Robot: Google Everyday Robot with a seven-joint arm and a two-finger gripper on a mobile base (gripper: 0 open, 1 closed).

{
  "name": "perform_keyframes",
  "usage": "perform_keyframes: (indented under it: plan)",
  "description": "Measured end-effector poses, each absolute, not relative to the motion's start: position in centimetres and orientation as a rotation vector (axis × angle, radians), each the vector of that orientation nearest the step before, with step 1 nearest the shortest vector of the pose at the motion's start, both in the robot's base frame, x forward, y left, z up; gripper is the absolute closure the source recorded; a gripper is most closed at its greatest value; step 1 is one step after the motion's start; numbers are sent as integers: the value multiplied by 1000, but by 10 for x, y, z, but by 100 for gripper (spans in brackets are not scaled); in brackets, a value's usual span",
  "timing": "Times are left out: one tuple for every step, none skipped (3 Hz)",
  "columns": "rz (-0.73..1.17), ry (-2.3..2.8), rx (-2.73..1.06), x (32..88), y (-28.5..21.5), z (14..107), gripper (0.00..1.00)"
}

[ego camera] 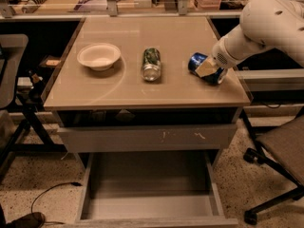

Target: Pick pepsi can from middle drawer and place on counter

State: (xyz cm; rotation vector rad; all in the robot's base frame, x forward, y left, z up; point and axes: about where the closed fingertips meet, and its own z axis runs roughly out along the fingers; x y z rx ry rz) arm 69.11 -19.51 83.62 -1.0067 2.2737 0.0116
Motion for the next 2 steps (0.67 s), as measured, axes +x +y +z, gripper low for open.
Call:
perform_keyframes:
  plan:
    - [12,2274,-1007,691,-195,836,15]
    - [12,2274,-1007,691,-195,836,0]
